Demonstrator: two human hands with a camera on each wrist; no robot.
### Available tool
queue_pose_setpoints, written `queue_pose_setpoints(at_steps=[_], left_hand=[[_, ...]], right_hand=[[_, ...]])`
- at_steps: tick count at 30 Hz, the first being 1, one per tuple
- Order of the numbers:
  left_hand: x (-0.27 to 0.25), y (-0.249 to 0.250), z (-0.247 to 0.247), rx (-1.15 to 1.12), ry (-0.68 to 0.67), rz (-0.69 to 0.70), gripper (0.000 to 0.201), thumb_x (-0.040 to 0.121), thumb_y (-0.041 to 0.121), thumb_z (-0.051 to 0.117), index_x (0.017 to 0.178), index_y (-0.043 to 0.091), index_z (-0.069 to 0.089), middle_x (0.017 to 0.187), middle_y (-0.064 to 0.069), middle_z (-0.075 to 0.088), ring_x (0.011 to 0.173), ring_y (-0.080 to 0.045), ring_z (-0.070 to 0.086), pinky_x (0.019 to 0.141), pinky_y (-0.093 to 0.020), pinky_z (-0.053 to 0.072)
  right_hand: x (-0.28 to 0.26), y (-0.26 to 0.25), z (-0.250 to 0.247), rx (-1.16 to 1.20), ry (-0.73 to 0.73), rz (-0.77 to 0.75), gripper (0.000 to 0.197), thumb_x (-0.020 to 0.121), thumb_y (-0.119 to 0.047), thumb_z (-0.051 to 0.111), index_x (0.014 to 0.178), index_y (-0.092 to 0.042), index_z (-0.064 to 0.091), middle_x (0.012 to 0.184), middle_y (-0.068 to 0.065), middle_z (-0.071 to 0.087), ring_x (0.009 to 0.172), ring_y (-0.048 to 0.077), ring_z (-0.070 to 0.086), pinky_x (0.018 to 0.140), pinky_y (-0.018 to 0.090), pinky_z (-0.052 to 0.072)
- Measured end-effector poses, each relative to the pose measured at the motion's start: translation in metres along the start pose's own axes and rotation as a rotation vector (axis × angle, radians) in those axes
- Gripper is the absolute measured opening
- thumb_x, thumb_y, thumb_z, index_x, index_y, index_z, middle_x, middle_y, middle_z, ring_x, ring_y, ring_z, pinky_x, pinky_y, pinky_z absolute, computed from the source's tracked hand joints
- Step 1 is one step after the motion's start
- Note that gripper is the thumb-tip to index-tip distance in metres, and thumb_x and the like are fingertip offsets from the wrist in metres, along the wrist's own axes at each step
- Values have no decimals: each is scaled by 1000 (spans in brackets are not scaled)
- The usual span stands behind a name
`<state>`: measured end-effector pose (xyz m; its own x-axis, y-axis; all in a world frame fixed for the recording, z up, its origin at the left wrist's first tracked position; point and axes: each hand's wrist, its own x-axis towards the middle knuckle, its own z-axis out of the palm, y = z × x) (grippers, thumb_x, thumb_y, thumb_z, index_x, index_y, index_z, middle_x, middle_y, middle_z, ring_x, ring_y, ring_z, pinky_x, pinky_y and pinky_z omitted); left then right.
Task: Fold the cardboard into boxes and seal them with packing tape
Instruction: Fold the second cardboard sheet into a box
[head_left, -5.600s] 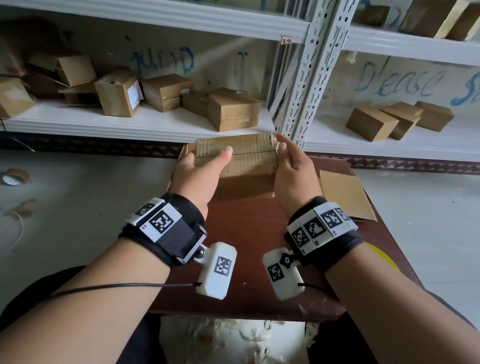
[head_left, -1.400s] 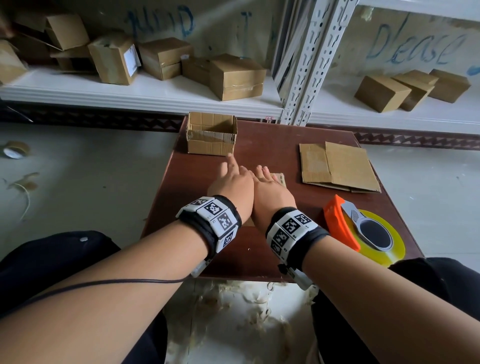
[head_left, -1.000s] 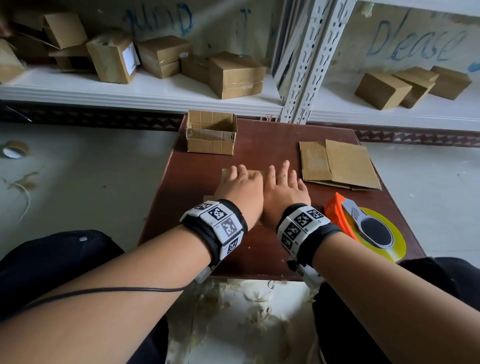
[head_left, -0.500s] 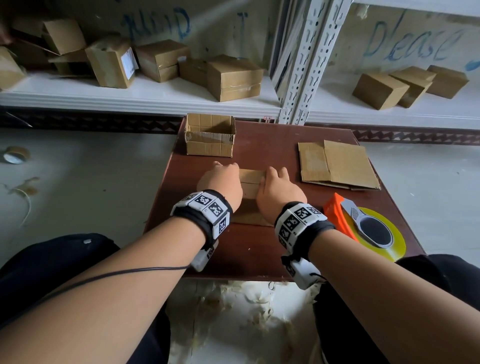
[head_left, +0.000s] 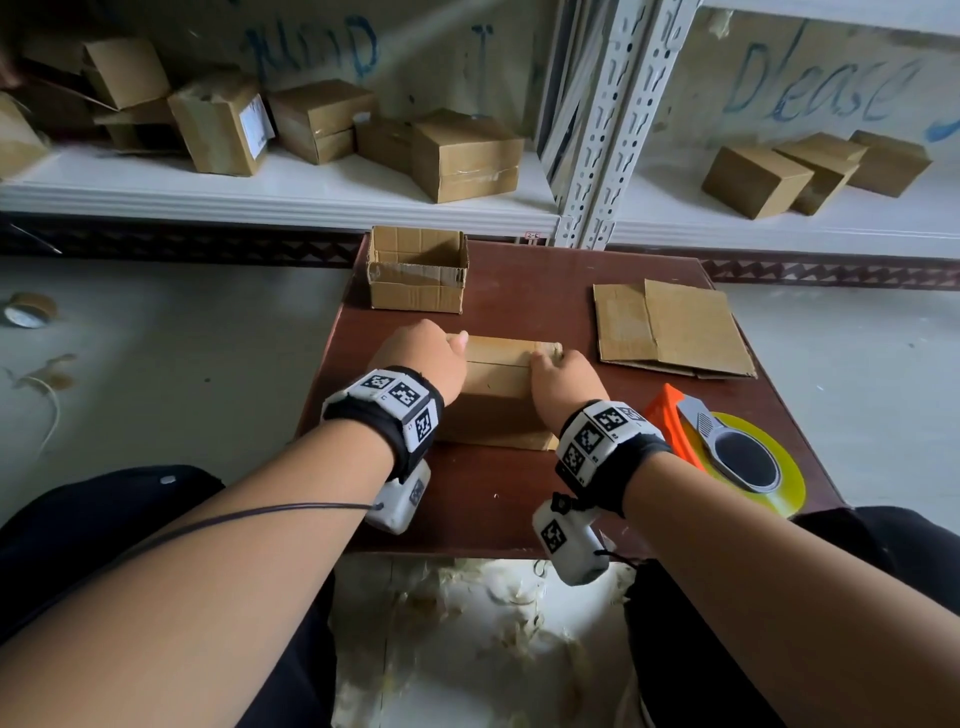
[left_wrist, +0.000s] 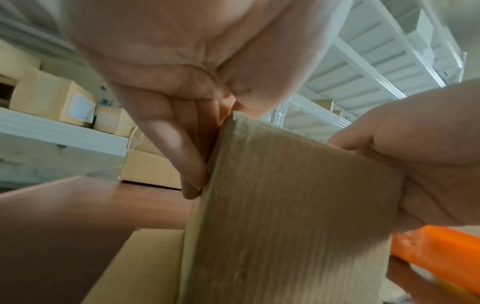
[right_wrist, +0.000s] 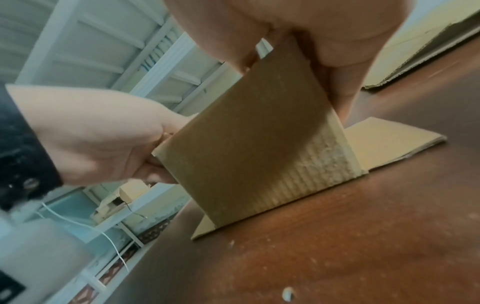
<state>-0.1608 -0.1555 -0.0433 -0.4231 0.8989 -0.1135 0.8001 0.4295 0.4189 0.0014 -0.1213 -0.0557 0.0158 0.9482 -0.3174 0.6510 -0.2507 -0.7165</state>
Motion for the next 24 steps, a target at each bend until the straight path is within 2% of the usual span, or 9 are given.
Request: queue_pose_setpoints(at_steps=[4, 6, 8, 11, 13, 16, 18, 21, 24], left_hand=[[-6, 6, 6, 128, -33, 28, 62, 97, 68, 42, 103, 12, 68, 97, -8, 70, 85, -30, 65, 66, -33, 48], [-7, 6, 6, 156, -39, 25, 69, 92, 77, 41, 99, 13, 64, 90, -5, 65, 81, -28, 62, 65, -33, 48], [-4, 5, 5, 149, -42, 20, 68, 97, 73, 38, 106, 10, 64, 97, -10, 67, 89, -31, 63, 71, -35, 48], [-2, 2, 0, 81, -34, -7, 59, 107, 55, 31, 124, 8, 63, 122, -16, 68, 109, -36, 64, 79, -38, 44], [-3, 0, 3, 7, -35, -24, 64, 105, 60, 31, 133, 9, 58, 129, -16, 65, 114, -36, 63, 82, -38, 45], [-5, -1, 15, -91, -82, -99, 90, 90, 83, 33, 144, 12, 45, 134, -12, 63, 109, -33, 64, 85, -39, 51], [-7, -1, 19, -132, -106, -125, 97, 84, 90, 34, 144, 14, 44, 131, -10, 64, 101, -30, 63, 81, -38, 51], [-5, -2, 17, -89, -75, -71, 87, 91, 83, 33, 142, 14, 50, 131, -10, 64, 112, -32, 64, 85, -39, 51], [0, -2, 10, -19, -4, -16, 63, 105, 62, 28, 114, 10, 64, 116, -14, 70, 91, -31, 61, 74, -37, 45]], right_hand=[[-3, 5, 3, -66, -18, -47, 84, 85, -82, 54, 128, -10, 52, 116, 8, 65, 99, 26, 64, 77, 34, 45], [-4, 4, 3, -96, -16, -53, 79, 92, -77, 49, 132, -9, 50, 121, 10, 65, 100, 26, 62, 78, 33, 42], [-4, 2, 3, -97, -4, -48, 65, 104, -62, 40, 138, -7, 47, 131, 14, 62, 109, 31, 61, 81, 33, 39], [-3, 2, 4, -82, 28, -39, 58, 108, -54, 34, 139, -7, 46, 134, 15, 61, 114, 33, 61, 82, 32, 38], [-4, 4, 4, -68, 9, -48, 67, 102, -65, 40, 139, -9, 46, 131, 11, 63, 104, 29, 60, 81, 32, 40], [-9, 4, 1, -75, -28, -66, 96, 78, -89, 55, 139, -15, 46, 125, 5, 63, 98, 24, 60, 78, 33, 44], [-8, 4, 1, -96, -21, -64, 92, 82, -86, 52, 141, -15, 47, 127, 6, 63, 98, 24, 59, 79, 33, 43], [-6, 5, -1, -73, 15, -61, 67, 101, -68, 38, 141, -15, 51, 132, 10, 64, 110, 30, 61, 86, 34, 41], [-3, 7, -1, -29, 57, -61, 60, 108, -58, 28, 137, -15, 58, 131, 11, 66, 119, 32, 61, 96, 37, 45]])
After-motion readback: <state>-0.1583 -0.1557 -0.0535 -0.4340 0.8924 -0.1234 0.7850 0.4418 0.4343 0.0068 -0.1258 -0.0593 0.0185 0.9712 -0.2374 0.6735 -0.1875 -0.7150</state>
